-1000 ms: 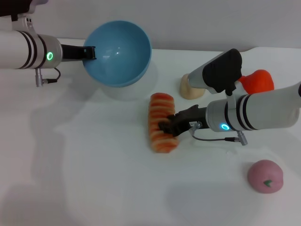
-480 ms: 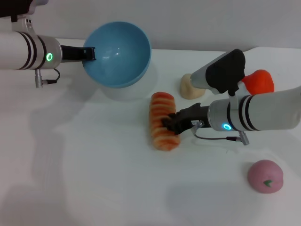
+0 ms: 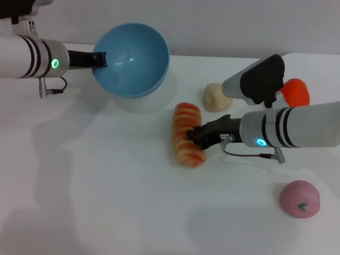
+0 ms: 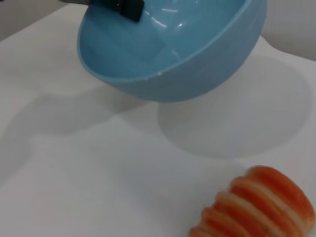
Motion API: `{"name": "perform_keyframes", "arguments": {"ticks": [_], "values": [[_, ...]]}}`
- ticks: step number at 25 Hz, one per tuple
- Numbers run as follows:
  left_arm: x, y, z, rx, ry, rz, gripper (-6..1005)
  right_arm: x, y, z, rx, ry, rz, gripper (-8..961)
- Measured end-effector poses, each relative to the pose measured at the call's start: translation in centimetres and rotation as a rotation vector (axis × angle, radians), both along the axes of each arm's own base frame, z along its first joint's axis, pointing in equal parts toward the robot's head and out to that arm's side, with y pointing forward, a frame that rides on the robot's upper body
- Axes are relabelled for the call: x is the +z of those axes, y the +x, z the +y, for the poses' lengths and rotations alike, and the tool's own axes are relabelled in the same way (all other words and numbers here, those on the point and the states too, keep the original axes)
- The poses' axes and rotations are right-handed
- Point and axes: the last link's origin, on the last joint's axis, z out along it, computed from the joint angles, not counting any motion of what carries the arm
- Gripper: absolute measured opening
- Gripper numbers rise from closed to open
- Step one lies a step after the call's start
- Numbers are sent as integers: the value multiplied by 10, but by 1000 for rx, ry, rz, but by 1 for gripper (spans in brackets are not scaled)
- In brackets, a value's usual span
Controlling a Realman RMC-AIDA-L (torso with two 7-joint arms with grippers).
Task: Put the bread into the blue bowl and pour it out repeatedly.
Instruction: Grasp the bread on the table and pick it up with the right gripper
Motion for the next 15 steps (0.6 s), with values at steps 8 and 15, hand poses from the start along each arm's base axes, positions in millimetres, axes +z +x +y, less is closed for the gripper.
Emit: {"name": "perform_keyframes", "arguments": {"ticks": [8,15], "values": [[0,-1,0,2,2,0,0,14,-7,6,45,-19,18,106],[1,-2,-1,3,0,3,-1,31,-9,5,63,-57,51,81]]}}
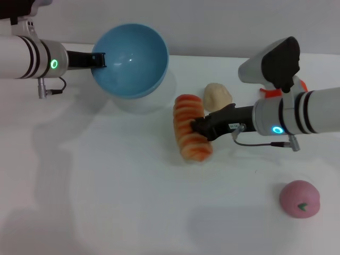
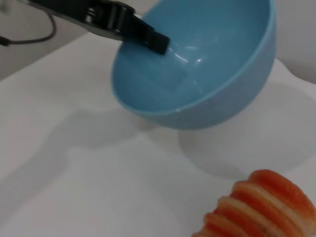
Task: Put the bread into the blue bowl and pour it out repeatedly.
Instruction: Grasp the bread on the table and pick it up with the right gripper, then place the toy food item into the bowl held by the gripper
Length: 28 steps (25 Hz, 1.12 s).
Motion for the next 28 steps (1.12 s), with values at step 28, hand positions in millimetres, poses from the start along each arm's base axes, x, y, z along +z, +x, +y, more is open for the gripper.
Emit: {"name": "perform_keyframes", "arguments": {"ticks": [28], "values": [[-35,9,-19,41,-280,35,0,83,-49,-20,269,95,146,70]]}}
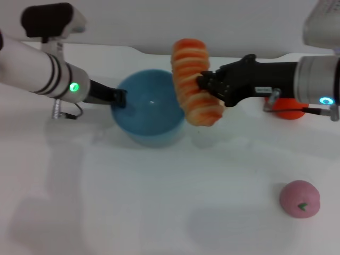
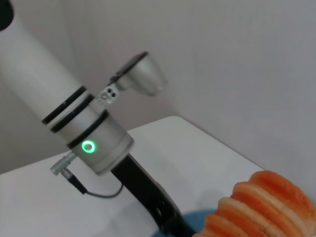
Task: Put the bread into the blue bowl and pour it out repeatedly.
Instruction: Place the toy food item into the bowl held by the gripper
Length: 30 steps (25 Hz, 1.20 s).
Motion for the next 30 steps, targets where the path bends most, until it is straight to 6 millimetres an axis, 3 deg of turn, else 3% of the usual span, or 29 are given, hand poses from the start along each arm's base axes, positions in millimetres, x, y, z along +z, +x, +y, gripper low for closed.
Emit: {"name": "perform_keyframes", "arguments": {"ticks": [7,20,26,30], "values": [[-20,27,-7,-22,-98,-43,-1,-22,-4,11,74,26,-74,66],[-16,46,-9,-54,-151,-69,-1,-34,-3,18,65,41,-106,58],[-15,46,-9,-52,-145,-72,0,-34,-7,14,64,31,-96,272],[-14,45,-8,-55,-132,-72,0,-23,-8,9,66,77,-64,385]]}}
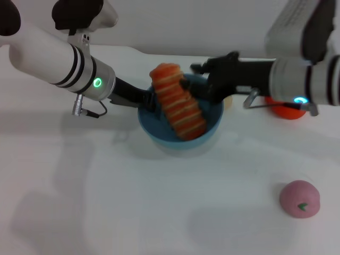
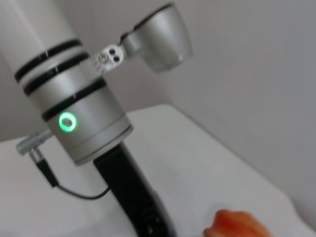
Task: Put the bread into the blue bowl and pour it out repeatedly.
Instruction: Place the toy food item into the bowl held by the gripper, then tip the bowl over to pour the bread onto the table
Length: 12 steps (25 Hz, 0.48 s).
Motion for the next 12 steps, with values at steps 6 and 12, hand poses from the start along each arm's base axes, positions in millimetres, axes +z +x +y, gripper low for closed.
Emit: {"name": "perform_keyframes", "arguments": {"ticks": [6,12], "values": [[-1,3,9,-95,85,41,-1,48,26,4,-127,325,123,408],[-6,19,15,-222,159,77,-1,96,106,7,-498,543,335,408]]}}
